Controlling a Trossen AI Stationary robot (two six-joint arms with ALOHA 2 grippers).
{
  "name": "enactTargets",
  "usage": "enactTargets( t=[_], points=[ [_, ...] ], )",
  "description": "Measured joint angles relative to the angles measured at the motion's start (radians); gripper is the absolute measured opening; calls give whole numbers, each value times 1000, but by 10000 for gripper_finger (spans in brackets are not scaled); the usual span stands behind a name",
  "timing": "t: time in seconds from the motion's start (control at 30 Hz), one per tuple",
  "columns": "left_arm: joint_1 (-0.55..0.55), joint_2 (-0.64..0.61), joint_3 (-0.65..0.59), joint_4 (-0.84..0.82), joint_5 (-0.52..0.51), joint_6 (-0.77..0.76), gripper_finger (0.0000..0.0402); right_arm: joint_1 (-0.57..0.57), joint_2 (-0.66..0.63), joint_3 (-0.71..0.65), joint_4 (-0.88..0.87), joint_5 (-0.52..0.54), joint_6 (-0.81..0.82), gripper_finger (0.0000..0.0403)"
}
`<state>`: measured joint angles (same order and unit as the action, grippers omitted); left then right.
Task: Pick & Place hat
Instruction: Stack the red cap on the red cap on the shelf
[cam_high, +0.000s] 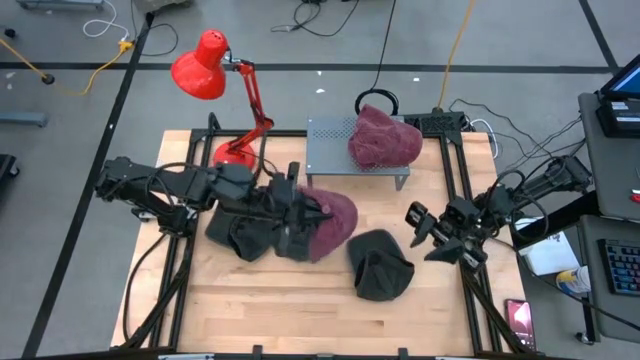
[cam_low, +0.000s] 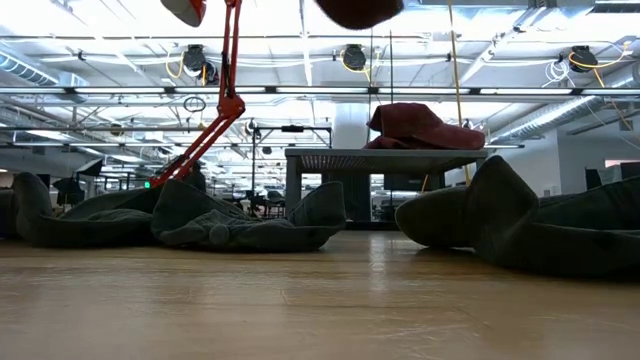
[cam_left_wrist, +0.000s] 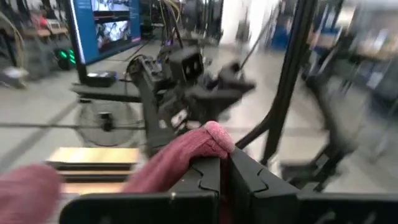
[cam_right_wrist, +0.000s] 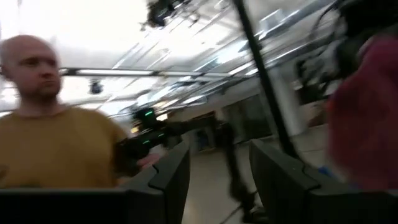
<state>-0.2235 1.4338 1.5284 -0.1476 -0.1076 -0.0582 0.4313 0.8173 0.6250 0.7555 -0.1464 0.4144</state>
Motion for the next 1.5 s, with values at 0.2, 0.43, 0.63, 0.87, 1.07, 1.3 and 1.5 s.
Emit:
enactTargets(
  t=[0.2,0.43,0.63,0.87,1.07,1.3,1.5],
  points=[
    [3,0,0,-37,-94,163,3,0,0,0,127,163,53,155],
    [92,22,-1,-16,-18,298,3,0,0,0,374,118,109,155],
    [171,89,60,16,62,444,3,0,-4,0,445,116,43,155],
    [241,262,294,-68,148,603,3,0,-3,-1,454,118,-39,155],
    [318,397,489,-144,226,717,3,2,-3,-1,476,88,-34,155],
    [404,529,652,-141,346,826,3,2,0,-1,469,63,-34,155],
    [468,607,710,-55,371,898,3,2,2,-1,471,65,-45,155]
  ],
)
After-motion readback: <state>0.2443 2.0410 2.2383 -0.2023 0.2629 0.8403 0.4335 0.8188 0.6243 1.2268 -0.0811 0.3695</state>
